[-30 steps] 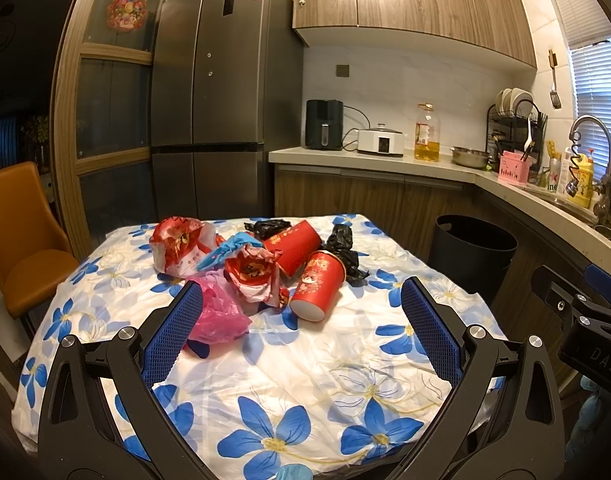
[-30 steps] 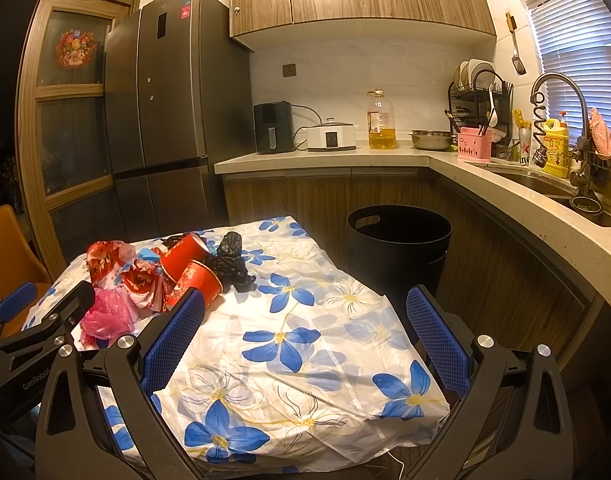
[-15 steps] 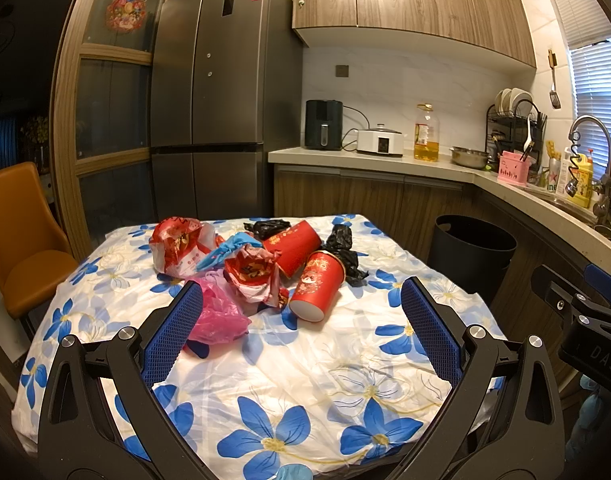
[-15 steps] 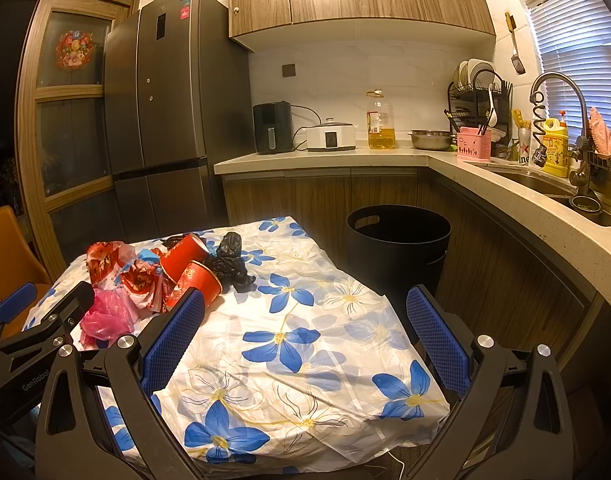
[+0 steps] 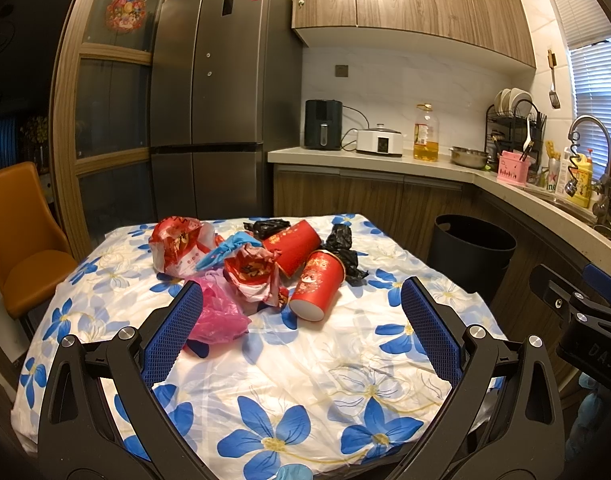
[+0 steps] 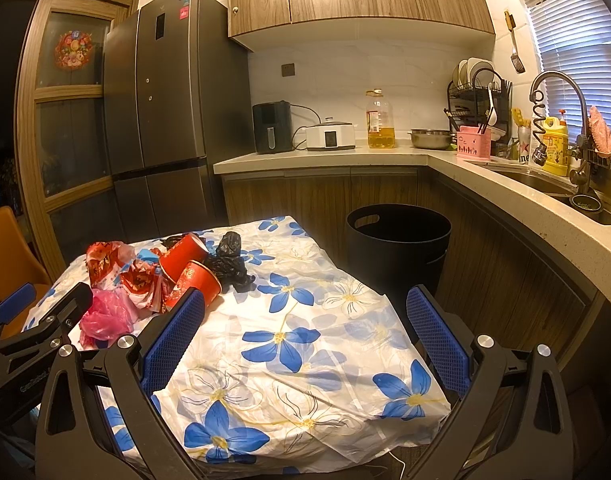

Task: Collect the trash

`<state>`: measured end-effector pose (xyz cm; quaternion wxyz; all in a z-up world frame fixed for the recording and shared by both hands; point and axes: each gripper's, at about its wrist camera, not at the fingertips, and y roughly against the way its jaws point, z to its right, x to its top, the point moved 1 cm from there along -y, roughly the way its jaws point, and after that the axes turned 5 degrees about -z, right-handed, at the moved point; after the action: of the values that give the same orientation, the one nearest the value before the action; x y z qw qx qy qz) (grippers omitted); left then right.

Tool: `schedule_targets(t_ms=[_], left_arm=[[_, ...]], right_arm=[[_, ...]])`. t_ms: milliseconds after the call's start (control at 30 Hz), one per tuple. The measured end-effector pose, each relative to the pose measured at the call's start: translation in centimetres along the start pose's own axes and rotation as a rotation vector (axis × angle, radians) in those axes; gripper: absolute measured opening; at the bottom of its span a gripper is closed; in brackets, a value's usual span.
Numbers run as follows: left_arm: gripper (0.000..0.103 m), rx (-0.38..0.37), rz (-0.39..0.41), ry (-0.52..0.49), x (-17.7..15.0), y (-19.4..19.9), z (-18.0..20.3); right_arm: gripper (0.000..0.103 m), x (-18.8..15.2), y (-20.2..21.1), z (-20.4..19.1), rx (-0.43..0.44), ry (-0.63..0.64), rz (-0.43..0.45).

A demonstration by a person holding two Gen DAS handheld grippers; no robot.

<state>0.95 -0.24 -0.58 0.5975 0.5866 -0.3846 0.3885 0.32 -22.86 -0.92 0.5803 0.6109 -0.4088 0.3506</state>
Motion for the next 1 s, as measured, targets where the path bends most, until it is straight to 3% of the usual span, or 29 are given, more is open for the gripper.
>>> schedule_targets(t_ms=[333,633,1000], left_arm=[[0.097,0.004,0.015,0.02,-0.1,-0.1,-0.5],[0.097,0.066,0.025,0.101,-1.5,-1.7,-4.7],[0.097,0.131,-0.02,0.193,-3.3,-6.4,-9.4]], right_arm=[[0.098,-0.3,-1.0,-0.4,0.02,-0.006,-0.007],[0.098,-0.8,-4.0,-1.8,0.069,0.004,-0.03],[0.098,-1.5,-9.1,-4.9,0.17,0.035,-0.081]])
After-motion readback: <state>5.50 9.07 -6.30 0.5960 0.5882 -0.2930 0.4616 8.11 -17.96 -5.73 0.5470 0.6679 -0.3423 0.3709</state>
